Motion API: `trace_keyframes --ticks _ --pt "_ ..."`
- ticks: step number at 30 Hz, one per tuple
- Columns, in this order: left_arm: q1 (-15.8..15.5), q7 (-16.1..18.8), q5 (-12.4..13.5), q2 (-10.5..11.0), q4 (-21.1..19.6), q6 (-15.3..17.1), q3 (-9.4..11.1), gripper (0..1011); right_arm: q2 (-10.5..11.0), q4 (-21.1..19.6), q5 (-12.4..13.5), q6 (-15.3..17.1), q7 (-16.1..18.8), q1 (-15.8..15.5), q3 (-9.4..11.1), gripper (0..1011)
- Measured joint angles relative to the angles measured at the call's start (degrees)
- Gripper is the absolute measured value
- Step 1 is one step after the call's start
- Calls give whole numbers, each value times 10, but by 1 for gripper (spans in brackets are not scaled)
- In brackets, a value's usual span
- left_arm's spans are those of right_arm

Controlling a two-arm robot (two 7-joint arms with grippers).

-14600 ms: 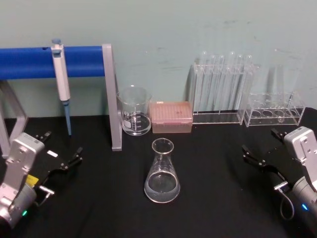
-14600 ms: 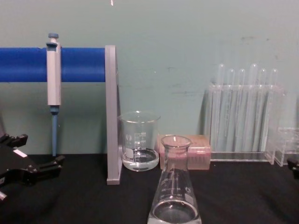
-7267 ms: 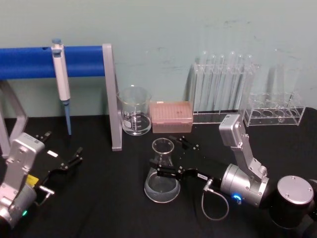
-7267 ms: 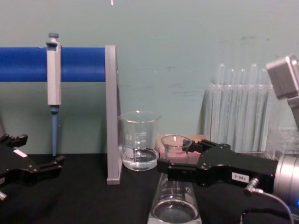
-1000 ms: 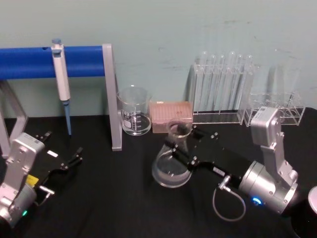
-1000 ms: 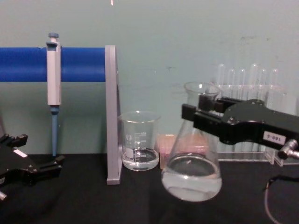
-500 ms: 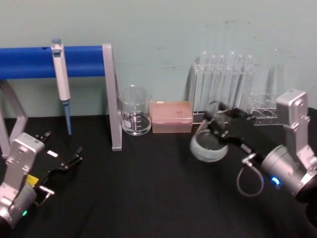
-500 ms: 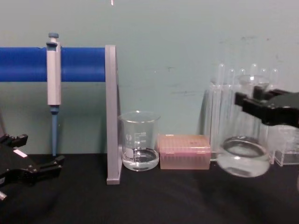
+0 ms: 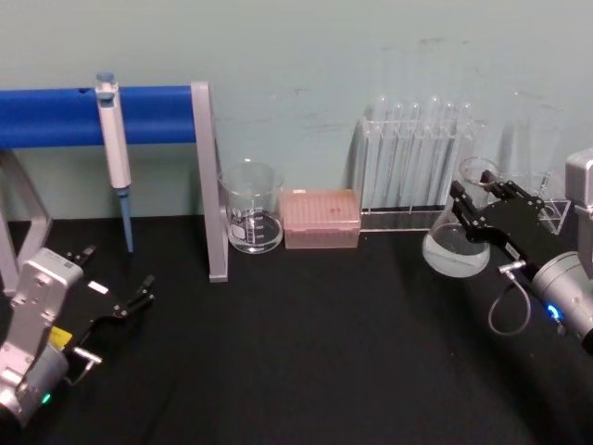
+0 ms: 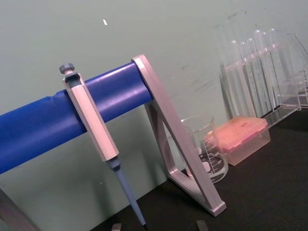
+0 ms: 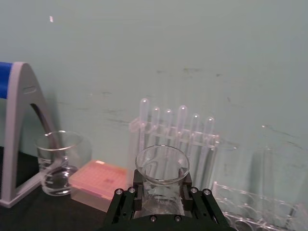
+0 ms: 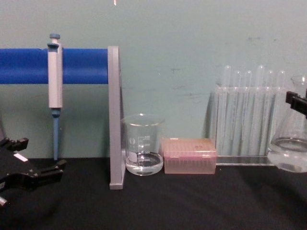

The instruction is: Grasp the erlenmeyer flask with one hand, shake it three times, then place it back.

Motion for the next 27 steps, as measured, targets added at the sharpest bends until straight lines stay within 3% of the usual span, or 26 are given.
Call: trace_keyframes --ticks 6,13,27 --pt "0 0 0 0 0 0 0 1001 -7 12 -7 1 4 8 7 449" --pt "0 0 0 0 0 0 0 1001 -14 15 -10 0 35 13 3 449" --pt "0 0 0 0 0 0 0 1001 -12 -20 6 -4 124 5 -39 449"
